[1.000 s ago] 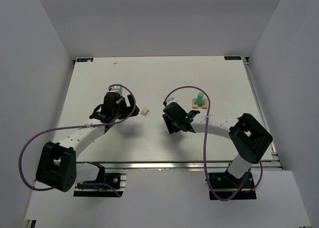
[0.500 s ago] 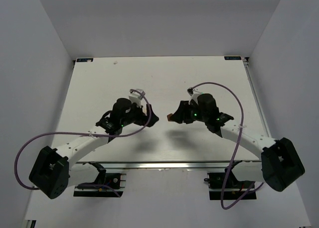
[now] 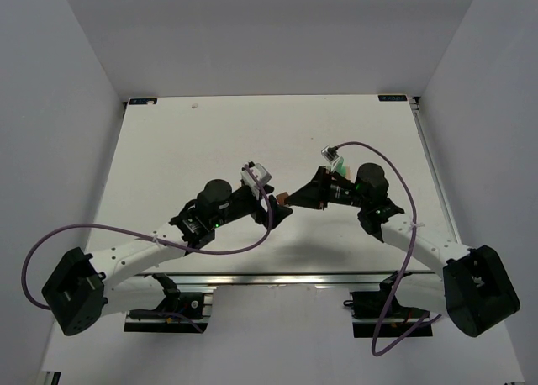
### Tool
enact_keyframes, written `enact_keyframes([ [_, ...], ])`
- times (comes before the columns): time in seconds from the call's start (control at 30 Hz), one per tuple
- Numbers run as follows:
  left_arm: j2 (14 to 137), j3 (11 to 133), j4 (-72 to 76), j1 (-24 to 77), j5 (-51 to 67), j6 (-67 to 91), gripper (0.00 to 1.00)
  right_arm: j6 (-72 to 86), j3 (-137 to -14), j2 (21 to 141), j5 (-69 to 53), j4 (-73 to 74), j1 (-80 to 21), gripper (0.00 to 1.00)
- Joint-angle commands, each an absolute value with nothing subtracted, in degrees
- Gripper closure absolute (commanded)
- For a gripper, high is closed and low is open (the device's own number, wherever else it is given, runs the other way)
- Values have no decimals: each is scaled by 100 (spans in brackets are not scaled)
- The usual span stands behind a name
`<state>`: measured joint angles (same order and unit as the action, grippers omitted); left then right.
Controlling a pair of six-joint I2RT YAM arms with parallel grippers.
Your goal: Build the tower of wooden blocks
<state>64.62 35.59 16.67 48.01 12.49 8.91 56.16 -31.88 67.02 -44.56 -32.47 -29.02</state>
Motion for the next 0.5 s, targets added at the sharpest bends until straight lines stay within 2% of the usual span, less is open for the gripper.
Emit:
enact_keyframes([
  [0.0,6407,3700,2109,4851,1195,475,4,6906,-2937,6706,-5193,-4990,-2848,72],
  [0.07,6416,3761,2083,4852,1230,413,8,7136,-2874,6741,-5220,-5290,-2848,72],
  [0.2,6398,3814,2136,4852,1529,299,31,7409,-2813,6811,-5265,-5650,-2848,72],
  [0.23,6398,3832,2136,4860,1564,290,41,7392,-2813,6803,-5265,-5625,-2848,72],
  [0.3,6407,3841,2136,4852,1608,281,50,7365,-2830,6829,-5273,-5573,-2848,72],
  [0.33,6416,3858,2127,4869,1643,273,58,7348,-2839,6838,-5282,-5555,-2848,72],
  [0.43,6416,3885,2110,4869,1740,264,69,7330,-2821,6891,-5239,-5546,-2848,70],
  [0.47,6416,3928,2083,4869,1740,255,77,7295,-2821,6891,-5186,-5511,-2848,70],
])
